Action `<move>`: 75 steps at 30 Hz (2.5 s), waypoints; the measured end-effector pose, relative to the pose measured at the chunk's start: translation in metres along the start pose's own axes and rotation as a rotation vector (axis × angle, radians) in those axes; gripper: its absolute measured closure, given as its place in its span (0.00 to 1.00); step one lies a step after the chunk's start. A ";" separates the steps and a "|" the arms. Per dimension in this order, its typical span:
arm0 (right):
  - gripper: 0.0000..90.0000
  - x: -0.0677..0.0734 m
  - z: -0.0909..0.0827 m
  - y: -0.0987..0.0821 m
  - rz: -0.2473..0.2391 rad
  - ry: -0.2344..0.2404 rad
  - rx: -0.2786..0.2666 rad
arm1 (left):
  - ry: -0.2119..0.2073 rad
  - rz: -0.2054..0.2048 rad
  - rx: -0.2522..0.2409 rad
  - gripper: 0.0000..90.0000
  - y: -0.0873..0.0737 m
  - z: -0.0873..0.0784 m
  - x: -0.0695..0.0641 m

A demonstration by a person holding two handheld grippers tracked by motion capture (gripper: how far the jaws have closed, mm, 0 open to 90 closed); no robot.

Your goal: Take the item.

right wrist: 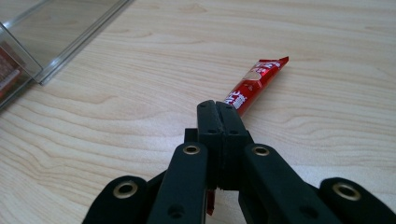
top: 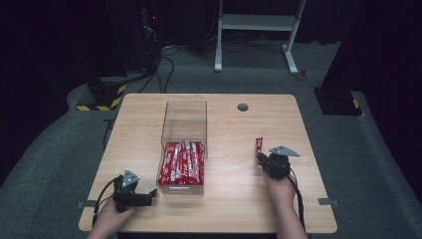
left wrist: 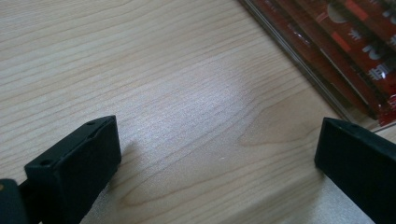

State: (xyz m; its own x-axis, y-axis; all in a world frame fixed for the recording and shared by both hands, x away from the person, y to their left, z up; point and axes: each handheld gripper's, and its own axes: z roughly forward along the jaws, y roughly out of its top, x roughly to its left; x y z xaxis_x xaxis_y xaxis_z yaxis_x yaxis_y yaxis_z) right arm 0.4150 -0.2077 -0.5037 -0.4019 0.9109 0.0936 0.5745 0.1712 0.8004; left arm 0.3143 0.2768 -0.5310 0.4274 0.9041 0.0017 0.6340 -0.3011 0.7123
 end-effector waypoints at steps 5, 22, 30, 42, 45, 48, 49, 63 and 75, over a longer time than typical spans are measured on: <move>1.00 -0.002 0.003 -0.002 0.011 -0.006 0.014 | 0.000 0.000 0.000 0.01 0.000 0.000 0.000; 0.91 -0.006 0.008 -0.007 0.029 -0.030 0.036 | 0.000 0.000 0.000 0.01 0.000 0.000 0.000; 0.79 -0.001 0.002 -0.003 0.012 -0.027 0.000 | 0.000 -0.001 0.000 0.01 0.000 0.000 0.000; 0.52 0.023 -0.012 0.004 -0.072 -0.022 -0.034 | -0.001 -0.001 0.000 0.01 0.000 0.000 0.000; 0.44 0.032 -0.013 0.003 -0.096 -0.008 -0.032 | -0.001 0.000 0.000 0.01 0.000 0.000 0.000; 0.37 0.042 -0.014 0.001 -0.106 0.010 -0.026 | -0.001 0.004 0.003 0.01 0.000 0.000 0.000; 0.35 0.046 -0.014 0.000 -0.119 0.013 -0.023 | -0.003 0.002 0.002 0.01 0.000 0.000 0.000; 0.25 0.096 -0.019 -0.040 -0.149 0.079 0.088 | -0.014 0.009 0.002 0.01 0.000 0.000 -0.001; 0.15 0.111 -0.011 -0.048 -0.191 0.056 0.162 | -0.016 0.014 0.001 0.01 0.000 0.000 -0.001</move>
State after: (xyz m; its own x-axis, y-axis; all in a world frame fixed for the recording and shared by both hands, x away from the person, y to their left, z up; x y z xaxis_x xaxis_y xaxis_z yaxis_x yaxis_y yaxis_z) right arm 0.3349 -0.1193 -0.5255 -0.5500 0.8350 -0.0139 0.5897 0.4001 0.7016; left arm 0.3139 0.2760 -0.5310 0.4468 0.8946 0.0006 0.6283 -0.3142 0.7117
